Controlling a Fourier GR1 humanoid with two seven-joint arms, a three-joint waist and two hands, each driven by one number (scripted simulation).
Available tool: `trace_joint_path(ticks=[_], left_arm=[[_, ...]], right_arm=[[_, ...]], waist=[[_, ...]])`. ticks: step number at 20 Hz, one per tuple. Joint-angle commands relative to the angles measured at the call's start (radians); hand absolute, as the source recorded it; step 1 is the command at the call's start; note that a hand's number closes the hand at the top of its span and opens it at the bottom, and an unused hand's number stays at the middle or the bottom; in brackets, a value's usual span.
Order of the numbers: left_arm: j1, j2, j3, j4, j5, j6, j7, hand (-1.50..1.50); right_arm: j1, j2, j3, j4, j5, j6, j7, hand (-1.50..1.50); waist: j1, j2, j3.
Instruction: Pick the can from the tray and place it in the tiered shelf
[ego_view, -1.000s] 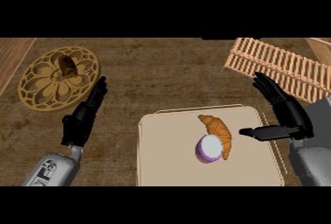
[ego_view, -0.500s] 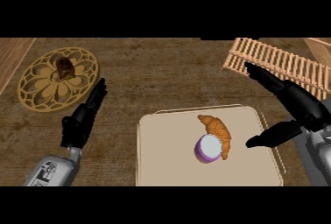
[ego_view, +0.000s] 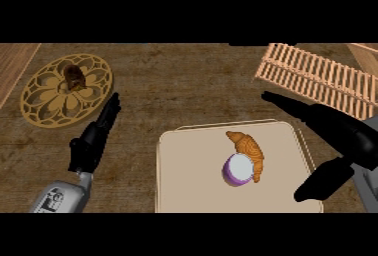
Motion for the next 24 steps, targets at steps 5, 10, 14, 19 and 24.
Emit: trace_joint_path(ticks=[5,10,14,19,24], left_arm=[[-0.053,-0.028,0.070,0.072,-0.004,-0.079,-0.014,0.00],[-0.039,-0.040,0.072,-0.009,-0.062,-0.049,0.057,0.00],[0.002,-0.078,0.077,-0.029,-0.100,-0.057,0.055,0.00],[0.022,-0.075,0.120,-0.025,-0.103,-0.112,0.032,0.00],[0.042,-0.097,0.118,-0.123,-0.133,-0.121,0.084,0.00]], right_arm=[[-0.021,0.125,0.043,-0.115,0.068,0.052,0.240,-1.50],[0.144,0.189,0.108,-0.312,0.203,0.014,0.271,-1.50],[0.072,0.232,0.044,-0.279,0.196,0.114,0.331,-1.50],[0.106,0.313,0.057,-0.249,0.281,0.118,0.307,-1.50],[0.149,0.314,0.005,-0.205,0.330,0.158,0.195,-1.50]], waist=[[0.006,0.005,0.002],[0.002,0.003,0.002],[0.006,0.004,0.002],[0.006,0.004,0.002],[0.007,0.004,0.002]])
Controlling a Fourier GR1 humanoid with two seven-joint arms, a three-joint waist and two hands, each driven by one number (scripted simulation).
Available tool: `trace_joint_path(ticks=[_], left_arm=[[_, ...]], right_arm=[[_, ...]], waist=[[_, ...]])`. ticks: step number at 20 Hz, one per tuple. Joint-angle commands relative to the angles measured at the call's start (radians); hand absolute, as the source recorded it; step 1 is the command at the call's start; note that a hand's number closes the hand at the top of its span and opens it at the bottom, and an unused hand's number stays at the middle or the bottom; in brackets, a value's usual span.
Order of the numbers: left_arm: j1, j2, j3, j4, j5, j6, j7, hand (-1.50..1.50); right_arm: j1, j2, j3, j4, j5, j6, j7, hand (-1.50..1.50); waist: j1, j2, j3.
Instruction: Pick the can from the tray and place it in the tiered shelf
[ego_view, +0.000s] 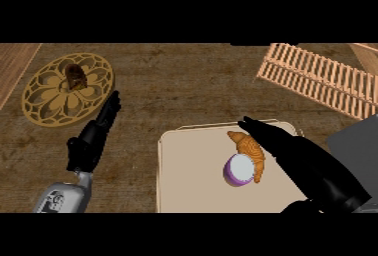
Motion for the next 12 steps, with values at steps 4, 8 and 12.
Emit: trace_joint_path(ticks=[4,8,12], left_arm=[[-0.030,-0.055,0.035,0.068,-0.044,-0.013,-0.035,0.00],[-0.032,-0.056,0.060,0.044,-0.039,-0.046,-0.008,0.00],[0.045,-0.035,0.052,0.006,-0.041,-0.071,-0.049,0.00]], right_arm=[[0.003,0.085,0.019,0.054,0.120,0.024,-0.038,-1.50],[0.048,0.123,0.033,0.013,0.163,0.041,0.006,-1.50],[0.146,0.058,0.049,0.099,0.252,-0.023,-0.204,-1.50]], waist=[[-0.001,0.001,0.000],[-0.001,0.000,0.000],[0.000,0.000,0.001]])
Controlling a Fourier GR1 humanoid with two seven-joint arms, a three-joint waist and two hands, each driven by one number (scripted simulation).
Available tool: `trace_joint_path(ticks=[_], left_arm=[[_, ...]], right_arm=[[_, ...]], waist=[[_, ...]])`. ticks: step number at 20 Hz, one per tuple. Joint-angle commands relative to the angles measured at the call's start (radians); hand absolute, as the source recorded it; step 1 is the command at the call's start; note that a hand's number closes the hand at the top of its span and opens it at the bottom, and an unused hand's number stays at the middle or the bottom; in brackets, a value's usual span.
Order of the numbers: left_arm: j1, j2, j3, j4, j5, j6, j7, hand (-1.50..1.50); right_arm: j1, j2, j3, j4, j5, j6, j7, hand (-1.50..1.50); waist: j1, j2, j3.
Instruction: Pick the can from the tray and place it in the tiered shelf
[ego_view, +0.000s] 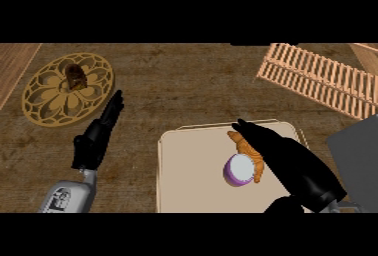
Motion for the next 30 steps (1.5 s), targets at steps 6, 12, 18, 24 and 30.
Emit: trace_joint_path(ticks=[6,12,18,24,30], left_arm=[[0.001,-0.020,0.051,0.073,-0.012,-0.041,-0.082,0.00],[-0.033,-0.020,0.066,0.047,-0.034,-0.057,-0.009,0.00],[0.026,-0.054,0.056,0.028,-0.062,-0.045,-0.046,0.00],[0.003,-0.035,0.094,0.018,-0.035,-0.102,-0.021,0.00],[0.002,-0.084,0.063,-0.012,-0.091,-0.050,0.028,0.00]], right_arm=[[0.083,-0.015,-0.006,0.031,0.109,0.016,-0.119,-1.50],[0.004,0.057,-0.004,0.195,0.200,-0.027,-0.172,-1.50],[0.085,0.053,0.014,0.148,0.270,-0.043,-0.202,-1.50],[0.004,0.143,0.024,0.266,0.311,-0.033,-0.189,-1.50],[0.100,0.128,0.043,0.242,0.343,-0.050,-0.248,-1.50]], waist=[[-0.004,0.000,0.000],[-0.001,0.001,0.000],[-0.002,0.000,0.000],[0.000,0.000,0.000],[-0.002,0.000,0.000]])
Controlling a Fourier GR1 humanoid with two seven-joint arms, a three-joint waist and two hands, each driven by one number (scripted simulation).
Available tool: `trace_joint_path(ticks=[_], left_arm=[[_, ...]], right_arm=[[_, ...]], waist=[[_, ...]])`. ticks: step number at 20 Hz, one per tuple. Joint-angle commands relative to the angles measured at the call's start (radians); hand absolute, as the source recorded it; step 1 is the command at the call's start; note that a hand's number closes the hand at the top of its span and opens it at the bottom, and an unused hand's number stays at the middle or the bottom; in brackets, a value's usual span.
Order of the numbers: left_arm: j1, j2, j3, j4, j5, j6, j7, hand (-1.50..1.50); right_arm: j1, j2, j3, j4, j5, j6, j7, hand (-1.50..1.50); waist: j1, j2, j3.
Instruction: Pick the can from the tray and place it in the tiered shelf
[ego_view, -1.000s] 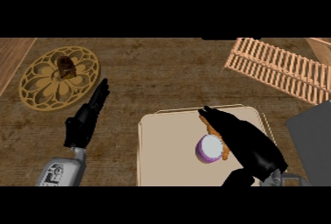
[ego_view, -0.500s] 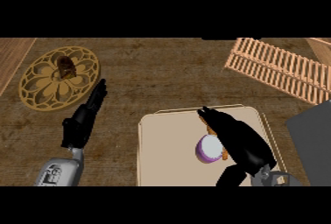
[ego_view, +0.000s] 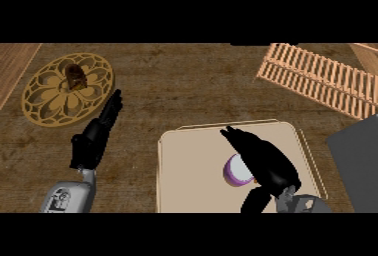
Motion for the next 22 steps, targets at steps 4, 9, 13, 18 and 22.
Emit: trace_joint_path(ticks=[4,9,13,18,22], left_arm=[[-0.024,-0.029,0.001,0.038,-0.026,0.016,0.000,0.00],[-0.049,-0.014,0.041,0.034,-0.009,-0.008,0.006,0.00],[0.007,-0.022,0.000,-0.074,-0.011,-0.025,0.073,0.00],[0.017,-0.017,0.017,-0.004,-0.036,-0.025,-0.014,0.00],[-0.012,-0.015,0.019,-0.015,-0.019,-0.028,0.010,0.00]], right_arm=[[0.131,-0.032,0.047,-0.081,0.035,0.010,-0.049,-1.50],[0.021,0.008,0.013,0.049,0.069,0.032,-0.077,1.50],[-0.028,-0.084,-0.007,0.124,0.113,-0.005,-0.214,1.50],[-0.051,-0.022,-0.022,0.131,0.154,-0.032,-0.229,1.50],[-0.068,0.126,-0.110,0.203,0.204,-0.248,0.230,1.50]], waist=[[-0.006,-0.001,0.000],[-0.001,0.000,0.000],[0.004,-0.001,0.000],[0.001,0.000,0.000],[0.016,0.006,-0.001]])
